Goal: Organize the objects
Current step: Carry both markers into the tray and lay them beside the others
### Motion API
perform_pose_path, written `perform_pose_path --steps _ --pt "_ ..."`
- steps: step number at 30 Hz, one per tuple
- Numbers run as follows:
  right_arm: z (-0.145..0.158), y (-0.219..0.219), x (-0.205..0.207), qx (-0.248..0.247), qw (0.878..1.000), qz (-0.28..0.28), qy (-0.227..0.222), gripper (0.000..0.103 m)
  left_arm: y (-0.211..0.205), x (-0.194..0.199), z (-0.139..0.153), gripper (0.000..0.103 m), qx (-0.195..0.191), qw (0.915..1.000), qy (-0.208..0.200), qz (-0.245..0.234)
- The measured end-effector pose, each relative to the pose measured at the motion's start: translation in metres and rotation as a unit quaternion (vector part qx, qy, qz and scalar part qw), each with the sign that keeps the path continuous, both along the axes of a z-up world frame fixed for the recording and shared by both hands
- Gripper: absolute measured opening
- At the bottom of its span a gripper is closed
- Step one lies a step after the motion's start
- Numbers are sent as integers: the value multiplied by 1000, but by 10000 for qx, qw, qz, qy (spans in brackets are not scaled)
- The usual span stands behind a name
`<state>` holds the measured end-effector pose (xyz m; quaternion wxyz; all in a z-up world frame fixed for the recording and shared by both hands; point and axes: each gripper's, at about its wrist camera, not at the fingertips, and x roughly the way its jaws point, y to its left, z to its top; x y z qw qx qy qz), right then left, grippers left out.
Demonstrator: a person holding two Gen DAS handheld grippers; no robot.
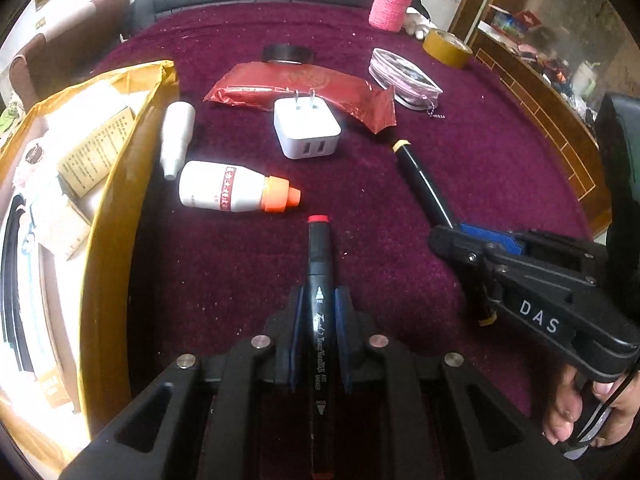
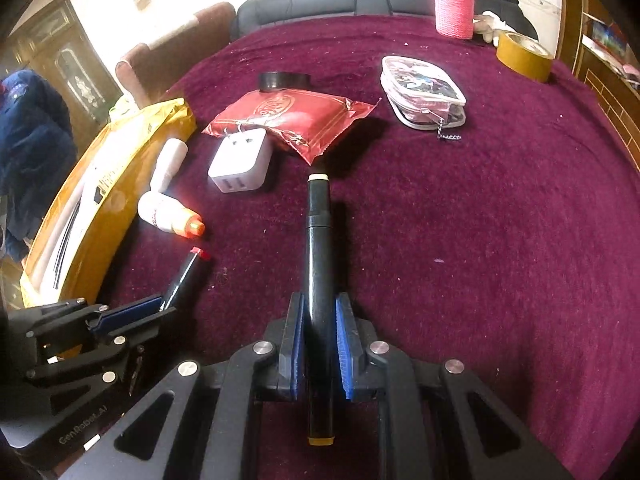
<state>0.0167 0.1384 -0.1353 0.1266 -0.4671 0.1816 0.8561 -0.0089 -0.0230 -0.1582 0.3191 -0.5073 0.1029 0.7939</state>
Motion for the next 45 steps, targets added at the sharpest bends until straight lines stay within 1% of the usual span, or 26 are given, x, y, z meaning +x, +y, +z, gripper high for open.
perform_pose_path --steps 3,5,6,8,9,11,13,17,18,20,23,25,29,33,35,39,42,45 --pt "1 0 3 -85 9999 0 63 16 1 5 -1 15 5 9999 171 -20" --pt "1 2 6 -303 9994 -10 150 16 0 6 -1 14 21 9998 208 4" --pt "2 2 8 -444 9988 -6 223 16 -2 6 0 14 84 9998 157 33" --pt "6 -1 12 -485 9983 -13 316 16 -8 6 2 14 235 9996 123 73" --pt "9 -3 13 -512 9980 -1 371 16 -11 6 6 14 298 9994 158 89" --pt "14 -6 15 -579 9973 35 442 16 -20 6 18 14 556 9983 135 102" --pt "23 -13 15 -594 9967 107 534 16 -32 6 31 14 839 9964 0 93" --pt "41 -26 11 -609 9950 289 739 16 -56 4 48 14 1122 9934 -188 163" --pt "45 -32 7 -614 9944 379 766 16 -65 3 53 14 1220 9919 -268 210" --pt "52 -44 -1 -679 9926 560 832 16 -86 -2 64 14 1374 9895 -298 346" --pt "61 -67 -18 -747 9887 921 913 16 -115 -10 77 14 1418 9876 -237 630" --pt "64 -86 -36 -790 9852 1209 919 17 -141 -23 82 14 1442 9854 -229 874" --pt "65 -122 -70 -850 9783 1695 839 17 -189 -55 84 14 1375 9789 -94 1510" --pt "57 -161 -106 -835 9712 2127 674 17 -213 -86 77 14 1124 9751 -25 1910" --pt "52 -177 -123 -840 9677 2300 593 17 -219 -98 72 14 1101 9735 -56 2001" --pt "38 -198 -145 -761 9661 2434 389 17 -220 -120 56 14 831 9735 -138 2124" --pt "30 -205 -152 -623 9671 2452 264 17 -219 -122 48 14 522 9756 19 2131" --pt "22 -205 -154 -503 9693 2402 149 17 -217 -123 39 14 360 9766 74 2117"
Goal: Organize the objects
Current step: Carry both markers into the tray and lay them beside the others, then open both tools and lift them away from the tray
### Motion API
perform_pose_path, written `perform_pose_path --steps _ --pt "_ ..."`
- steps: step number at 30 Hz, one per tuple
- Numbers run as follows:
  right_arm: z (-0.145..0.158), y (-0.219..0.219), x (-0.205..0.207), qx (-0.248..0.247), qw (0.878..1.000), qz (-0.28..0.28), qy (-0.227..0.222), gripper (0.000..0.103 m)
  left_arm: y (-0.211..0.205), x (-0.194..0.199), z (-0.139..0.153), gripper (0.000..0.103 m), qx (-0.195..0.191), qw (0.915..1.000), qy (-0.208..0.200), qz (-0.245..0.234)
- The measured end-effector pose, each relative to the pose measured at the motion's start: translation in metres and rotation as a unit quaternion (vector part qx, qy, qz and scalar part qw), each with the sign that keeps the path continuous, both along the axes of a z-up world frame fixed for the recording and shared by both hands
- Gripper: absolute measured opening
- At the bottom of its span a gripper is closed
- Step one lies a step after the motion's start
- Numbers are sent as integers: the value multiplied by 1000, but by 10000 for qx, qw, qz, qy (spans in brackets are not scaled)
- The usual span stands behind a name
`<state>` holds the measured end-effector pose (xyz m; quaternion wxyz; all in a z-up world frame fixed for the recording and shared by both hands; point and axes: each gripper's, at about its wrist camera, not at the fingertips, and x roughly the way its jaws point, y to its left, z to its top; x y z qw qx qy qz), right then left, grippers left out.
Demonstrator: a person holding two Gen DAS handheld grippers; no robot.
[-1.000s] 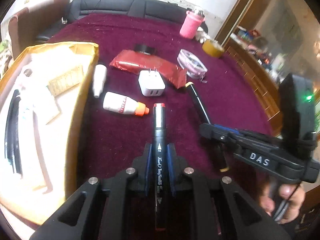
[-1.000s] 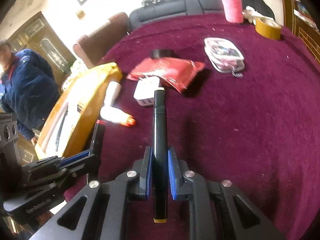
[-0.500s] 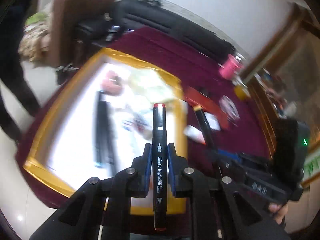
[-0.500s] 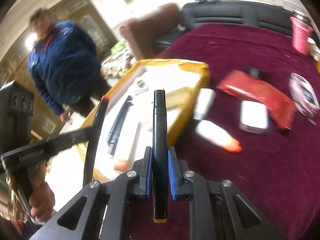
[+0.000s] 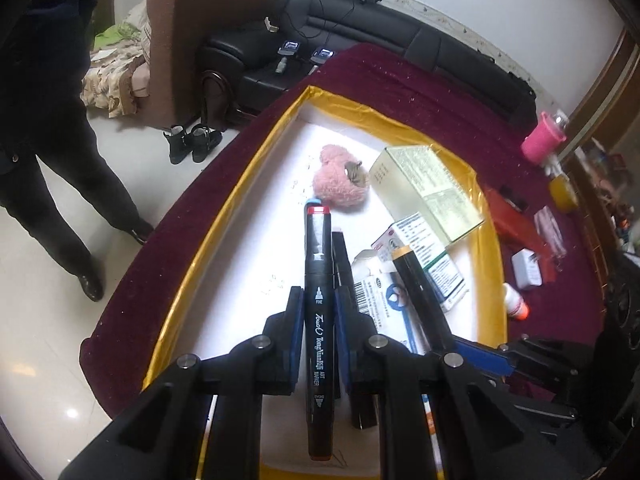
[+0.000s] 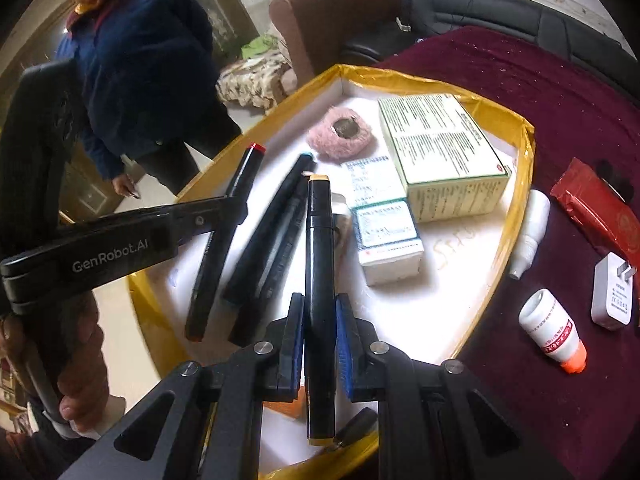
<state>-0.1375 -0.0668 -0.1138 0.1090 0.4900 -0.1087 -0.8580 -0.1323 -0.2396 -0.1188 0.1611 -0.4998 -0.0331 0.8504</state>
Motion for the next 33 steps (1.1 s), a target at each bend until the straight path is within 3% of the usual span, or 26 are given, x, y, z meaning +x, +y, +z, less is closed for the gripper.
perform_pose_path --steps 7,12,16,23,33 --pt "-5 -2 0 42 10000 40 -19 18 5 5 -9 15 -353 9992 182 60" --pt "0 1 6 -159 9998 54 71 20 2 13 -3 16 -317 9986 372 203" --pt "11 6 21 -322 9992 84 229 37 6 24 9 38 -377 9971 618 220" --pt "32 19 49 -459 9977 -42 507 47 24 46 30 40 -613 9934 962 103" --pt "40 71 89 -637 9935 -621 714 58 65 79 50 45 -796 9885 1264 -219"
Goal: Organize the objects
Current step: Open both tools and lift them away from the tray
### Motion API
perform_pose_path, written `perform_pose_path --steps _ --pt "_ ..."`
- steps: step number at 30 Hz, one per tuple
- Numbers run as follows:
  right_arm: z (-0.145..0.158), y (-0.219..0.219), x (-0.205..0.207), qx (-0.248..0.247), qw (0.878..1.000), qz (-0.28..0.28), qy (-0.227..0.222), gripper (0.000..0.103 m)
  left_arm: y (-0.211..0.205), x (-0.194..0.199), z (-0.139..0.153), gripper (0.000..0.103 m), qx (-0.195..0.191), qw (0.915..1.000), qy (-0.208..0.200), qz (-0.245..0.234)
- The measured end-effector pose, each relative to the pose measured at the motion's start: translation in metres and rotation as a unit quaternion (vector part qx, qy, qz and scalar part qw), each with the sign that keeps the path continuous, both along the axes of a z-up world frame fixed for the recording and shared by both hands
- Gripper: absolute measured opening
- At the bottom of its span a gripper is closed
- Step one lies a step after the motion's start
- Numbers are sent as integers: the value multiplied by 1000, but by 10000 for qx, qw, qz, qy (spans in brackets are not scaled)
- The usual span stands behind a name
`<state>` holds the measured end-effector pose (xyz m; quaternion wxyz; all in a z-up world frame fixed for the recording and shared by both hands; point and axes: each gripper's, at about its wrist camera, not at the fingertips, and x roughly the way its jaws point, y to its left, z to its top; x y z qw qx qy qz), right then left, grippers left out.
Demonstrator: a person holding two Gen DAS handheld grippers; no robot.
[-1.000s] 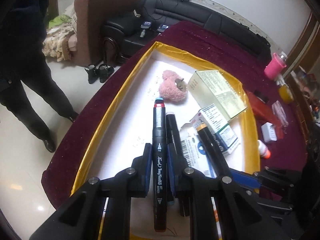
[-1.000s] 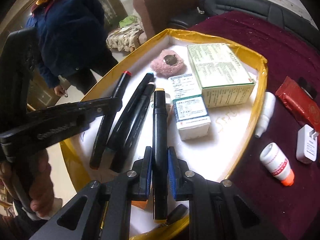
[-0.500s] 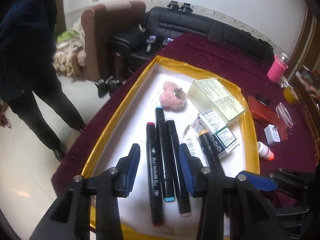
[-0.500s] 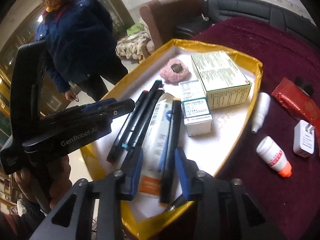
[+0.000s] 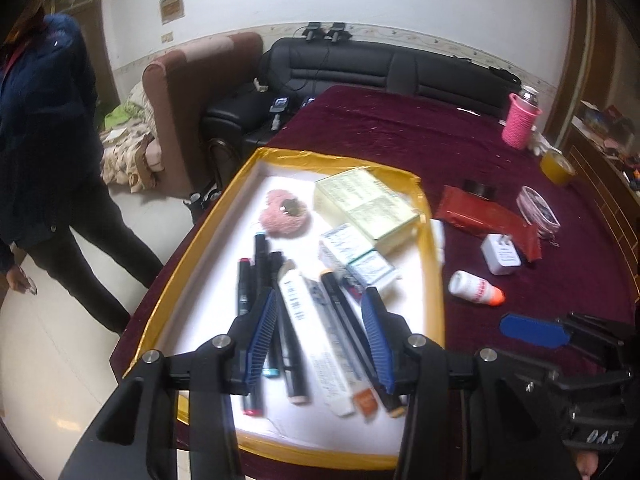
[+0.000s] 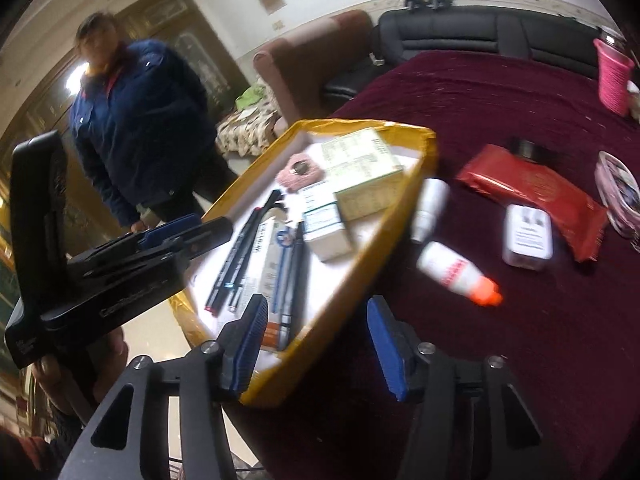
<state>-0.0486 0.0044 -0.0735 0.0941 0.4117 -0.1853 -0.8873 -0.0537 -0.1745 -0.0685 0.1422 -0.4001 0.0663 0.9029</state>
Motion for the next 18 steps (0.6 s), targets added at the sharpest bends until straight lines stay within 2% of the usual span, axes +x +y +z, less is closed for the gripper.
perform_pose_path --steps 15,18 --pt "4 69 61 -265 9973 -663 197 62 72 49 19 50 -333 9971 341 -587" --pt "4 79 68 -271 9965 -763 207 64 82 54 18 56 -319 9967 325 -677"
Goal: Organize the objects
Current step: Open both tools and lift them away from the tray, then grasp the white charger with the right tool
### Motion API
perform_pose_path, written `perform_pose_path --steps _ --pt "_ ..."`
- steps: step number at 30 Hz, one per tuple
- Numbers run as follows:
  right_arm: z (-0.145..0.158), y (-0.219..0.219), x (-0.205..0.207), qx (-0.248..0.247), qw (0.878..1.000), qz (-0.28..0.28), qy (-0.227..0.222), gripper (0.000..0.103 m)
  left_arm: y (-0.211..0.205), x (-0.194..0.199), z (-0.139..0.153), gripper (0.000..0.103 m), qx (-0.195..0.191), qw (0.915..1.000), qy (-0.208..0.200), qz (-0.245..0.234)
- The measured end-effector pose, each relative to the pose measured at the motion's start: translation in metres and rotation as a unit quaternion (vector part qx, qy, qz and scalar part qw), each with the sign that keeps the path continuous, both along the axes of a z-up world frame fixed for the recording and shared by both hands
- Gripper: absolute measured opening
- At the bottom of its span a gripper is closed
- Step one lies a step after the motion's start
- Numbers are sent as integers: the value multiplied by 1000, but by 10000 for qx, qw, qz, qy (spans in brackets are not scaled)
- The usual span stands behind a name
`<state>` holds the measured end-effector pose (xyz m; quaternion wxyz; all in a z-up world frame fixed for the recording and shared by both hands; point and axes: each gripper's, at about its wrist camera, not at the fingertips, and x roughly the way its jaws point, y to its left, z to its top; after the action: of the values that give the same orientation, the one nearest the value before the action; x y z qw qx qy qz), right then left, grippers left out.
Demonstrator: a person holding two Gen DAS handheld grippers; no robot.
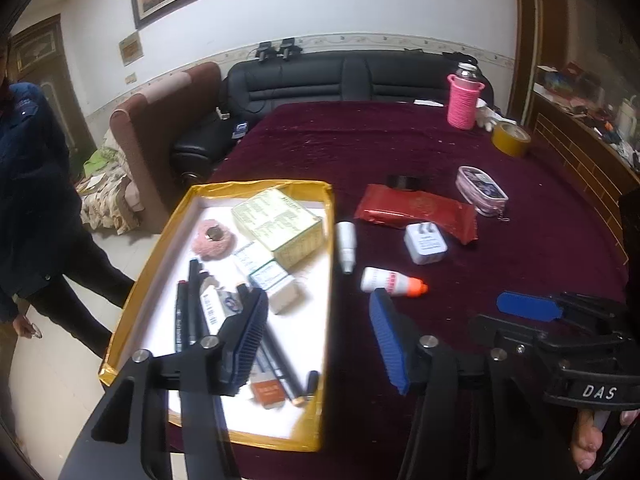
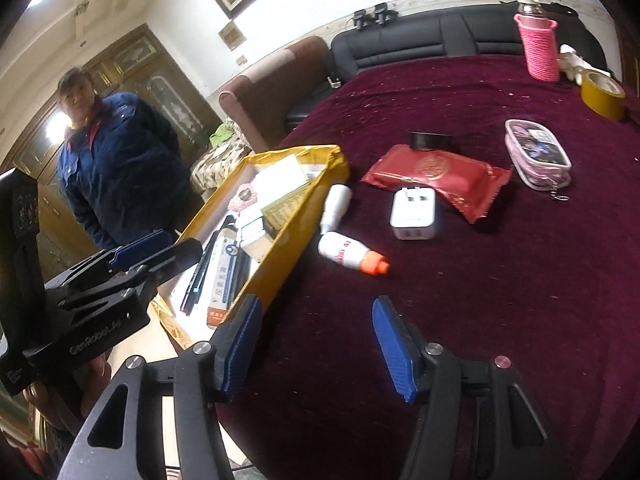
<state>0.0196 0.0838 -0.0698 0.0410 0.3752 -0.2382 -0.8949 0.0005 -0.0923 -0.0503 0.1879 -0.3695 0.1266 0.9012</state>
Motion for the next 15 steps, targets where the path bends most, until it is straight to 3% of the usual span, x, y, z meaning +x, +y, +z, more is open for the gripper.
perform_pose_path --steps 2,9,15 --pt "-2 7 3 -9 10000 -83 -27 64 5 2 -3 62 42 10000 -65 -59" --pt "-11 32 4 -60 9993 -326 -144 64 26 -2 -26 63 80 9976 -587 -357" --pt "-20 42 -27 29 9991 -239 -356 64 29 -10 -33 63 104 9970 -669 -371"
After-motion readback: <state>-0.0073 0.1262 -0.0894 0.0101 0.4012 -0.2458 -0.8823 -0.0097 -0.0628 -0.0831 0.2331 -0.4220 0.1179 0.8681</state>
